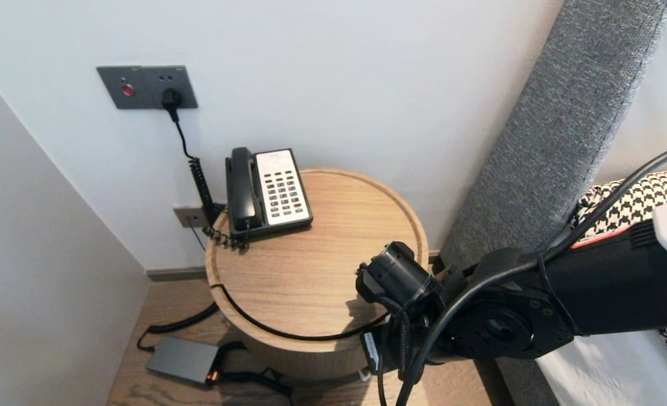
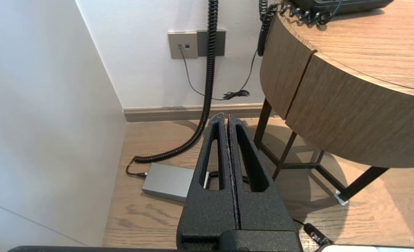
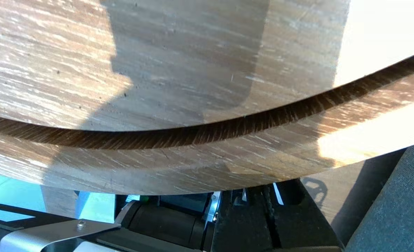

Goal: Close the nightstand drawer

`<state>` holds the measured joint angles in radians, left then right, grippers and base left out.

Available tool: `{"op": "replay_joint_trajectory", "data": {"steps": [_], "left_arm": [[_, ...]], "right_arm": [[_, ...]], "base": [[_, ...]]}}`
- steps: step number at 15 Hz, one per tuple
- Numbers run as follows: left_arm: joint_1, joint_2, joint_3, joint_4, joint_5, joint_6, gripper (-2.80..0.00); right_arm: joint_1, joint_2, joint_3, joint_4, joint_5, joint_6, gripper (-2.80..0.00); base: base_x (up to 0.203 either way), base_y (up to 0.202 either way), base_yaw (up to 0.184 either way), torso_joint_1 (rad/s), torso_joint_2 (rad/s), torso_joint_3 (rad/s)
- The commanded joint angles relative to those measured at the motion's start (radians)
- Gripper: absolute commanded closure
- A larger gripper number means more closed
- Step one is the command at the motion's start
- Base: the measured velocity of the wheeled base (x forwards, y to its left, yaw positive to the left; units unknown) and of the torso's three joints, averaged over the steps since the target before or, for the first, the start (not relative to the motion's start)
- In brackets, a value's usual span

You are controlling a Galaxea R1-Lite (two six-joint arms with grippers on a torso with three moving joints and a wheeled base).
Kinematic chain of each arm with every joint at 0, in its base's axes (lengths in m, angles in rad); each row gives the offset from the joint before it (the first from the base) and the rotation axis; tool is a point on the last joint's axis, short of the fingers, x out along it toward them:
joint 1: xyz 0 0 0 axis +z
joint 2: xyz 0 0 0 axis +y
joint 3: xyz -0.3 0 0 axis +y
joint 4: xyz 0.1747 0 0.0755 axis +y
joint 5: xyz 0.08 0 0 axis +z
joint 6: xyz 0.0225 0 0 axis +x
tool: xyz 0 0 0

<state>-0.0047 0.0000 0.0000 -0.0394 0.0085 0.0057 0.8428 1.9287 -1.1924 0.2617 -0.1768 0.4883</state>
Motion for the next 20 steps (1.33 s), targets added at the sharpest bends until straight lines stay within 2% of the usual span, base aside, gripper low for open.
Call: {"op": "replay_joint_trajectory", "data": {"steps": [1, 9, 16, 20], "left_arm": [[0.000, -0.002, 0.009, -0.001, 0.001, 0.000, 0.00], [0.000, -0.002, 0.009, -0.001, 0.001, 0.000, 0.00], [0.000, -0.002, 0.009, -0.001, 0.001, 0.000, 0.00], [0.000, -0.002, 0.009, -0.001, 0.001, 0.000, 0.00]], "right_arm": [[-0.002, 0.006, -0.013, -0.004, -0.006, 0.003, 0.00], [0.000, -0.011, 0.043, -0.004, -0.006, 0.008, 0.00], [-0.001, -0.105, 0.185, -0.013, -0.030, 0.015, 0.00], [-0.069, -0.193, 0.294, -0.015, -0.047, 0.007, 0.00]], "base": [[0.000, 0.000, 0.000, 0.000, 0.00, 0.000], [0.000, 0.000, 0.000, 0.000, 0.00, 0.000], [0.000, 0.000, 0.000, 0.000, 0.00, 0.000], [0.000, 0.000, 0.000, 0.000, 0.00, 0.000]]}}
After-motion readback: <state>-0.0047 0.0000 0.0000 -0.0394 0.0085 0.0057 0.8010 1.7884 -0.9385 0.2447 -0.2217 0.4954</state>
